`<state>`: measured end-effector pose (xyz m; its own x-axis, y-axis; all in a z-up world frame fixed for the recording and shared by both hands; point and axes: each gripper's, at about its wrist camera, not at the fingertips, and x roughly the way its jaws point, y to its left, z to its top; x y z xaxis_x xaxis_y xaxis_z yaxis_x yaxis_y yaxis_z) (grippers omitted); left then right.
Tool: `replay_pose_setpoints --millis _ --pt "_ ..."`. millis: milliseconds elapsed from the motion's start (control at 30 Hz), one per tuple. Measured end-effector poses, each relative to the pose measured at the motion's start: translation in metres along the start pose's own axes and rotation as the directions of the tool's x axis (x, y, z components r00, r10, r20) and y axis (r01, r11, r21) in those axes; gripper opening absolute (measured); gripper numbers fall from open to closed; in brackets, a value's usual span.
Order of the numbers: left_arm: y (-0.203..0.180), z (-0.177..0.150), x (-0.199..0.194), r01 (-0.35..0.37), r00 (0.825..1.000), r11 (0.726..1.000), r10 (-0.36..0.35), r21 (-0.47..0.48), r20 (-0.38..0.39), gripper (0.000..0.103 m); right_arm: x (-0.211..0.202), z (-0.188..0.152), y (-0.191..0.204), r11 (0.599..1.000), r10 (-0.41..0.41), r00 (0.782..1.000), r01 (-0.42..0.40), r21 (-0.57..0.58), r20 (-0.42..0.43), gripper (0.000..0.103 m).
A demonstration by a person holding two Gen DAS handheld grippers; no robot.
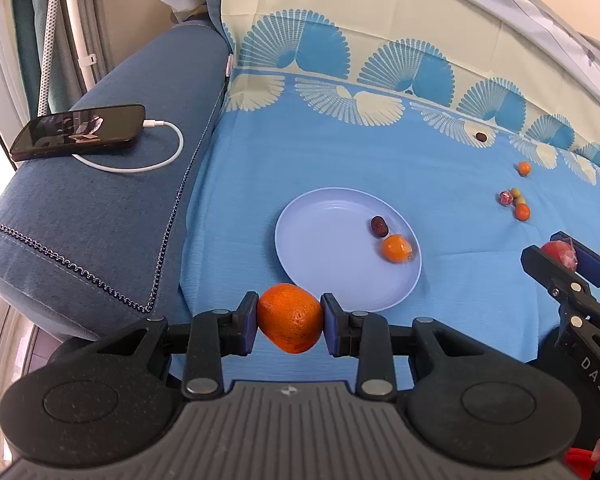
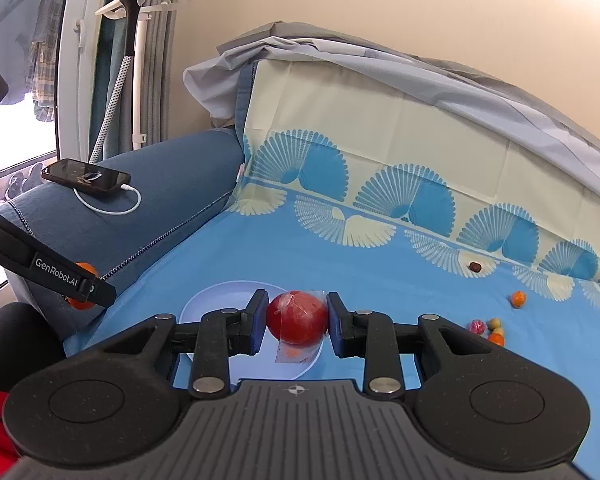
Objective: Organize fruits
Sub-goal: 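Carry the mandarin and red fruit over the plate with both grippers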
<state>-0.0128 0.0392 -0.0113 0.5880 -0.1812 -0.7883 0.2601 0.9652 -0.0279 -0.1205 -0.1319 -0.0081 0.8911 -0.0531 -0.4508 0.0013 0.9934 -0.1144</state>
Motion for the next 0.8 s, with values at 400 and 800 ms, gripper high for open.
replay_pose_setpoints --millis 400,800 --pt "0.0 0.007 0.012 0.005 1.0 1.0 -0.005 -0.008 -0.01 0.036 0.016 -0.003 -0.002 1.0 -0.001 0.999 0.001 0.01 -0.033 0.033" --pt "0.0 0.027 0.039 0.023 0.999 1.0 -0.023 -0.021 -0.022 0.036 0.047 -0.006 0.001 1.0 0.009 0.997 -0.01 -0.008 -0.078 0.033"
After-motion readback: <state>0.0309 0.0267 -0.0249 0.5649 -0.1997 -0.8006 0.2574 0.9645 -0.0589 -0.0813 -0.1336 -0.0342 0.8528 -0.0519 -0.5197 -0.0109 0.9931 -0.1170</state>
